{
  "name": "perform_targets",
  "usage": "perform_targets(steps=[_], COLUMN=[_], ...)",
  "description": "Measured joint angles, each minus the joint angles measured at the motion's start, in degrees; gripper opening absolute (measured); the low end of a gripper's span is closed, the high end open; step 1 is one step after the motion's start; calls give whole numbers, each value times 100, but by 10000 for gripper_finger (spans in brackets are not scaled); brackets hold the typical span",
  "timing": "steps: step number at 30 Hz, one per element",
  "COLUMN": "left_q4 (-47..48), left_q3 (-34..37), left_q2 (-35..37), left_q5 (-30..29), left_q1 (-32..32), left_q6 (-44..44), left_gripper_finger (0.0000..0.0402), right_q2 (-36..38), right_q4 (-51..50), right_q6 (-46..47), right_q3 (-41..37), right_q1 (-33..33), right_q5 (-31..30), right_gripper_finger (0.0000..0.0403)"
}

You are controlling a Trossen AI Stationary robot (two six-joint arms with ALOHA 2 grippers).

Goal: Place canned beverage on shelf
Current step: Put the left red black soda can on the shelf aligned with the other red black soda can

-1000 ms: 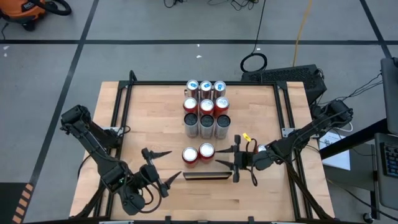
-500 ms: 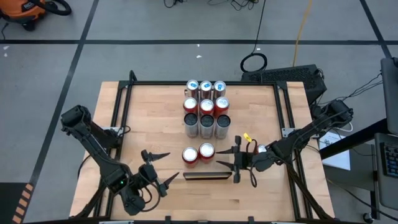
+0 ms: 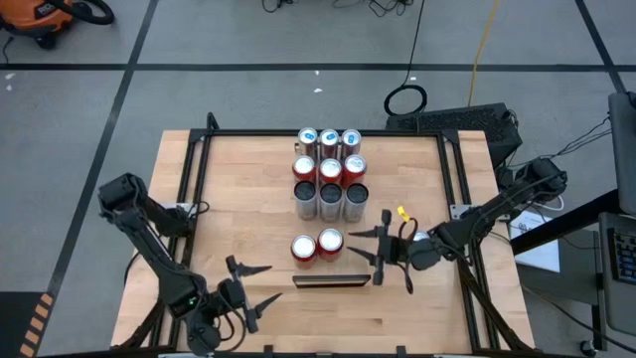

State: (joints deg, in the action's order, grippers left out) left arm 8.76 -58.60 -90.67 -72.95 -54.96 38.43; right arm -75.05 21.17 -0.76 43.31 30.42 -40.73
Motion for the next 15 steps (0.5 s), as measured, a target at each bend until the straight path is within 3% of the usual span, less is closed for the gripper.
perform_targets(steps=[10, 15], left_q4=[-844, -831], left_q3=[5, 3], left_q2=[-142, -142], left_q5=[391, 391], left_q1=[473, 607], left_q6=[-1197, -1337], left_gripper_finger=[215, 159], right_q2=[0, 0], right_q4=[83, 2], right_q6=[106, 155], right_q3=[0, 0], right_q1=[-310, -485], right_q5=[2, 24], right_gripper_finger=[125, 125])
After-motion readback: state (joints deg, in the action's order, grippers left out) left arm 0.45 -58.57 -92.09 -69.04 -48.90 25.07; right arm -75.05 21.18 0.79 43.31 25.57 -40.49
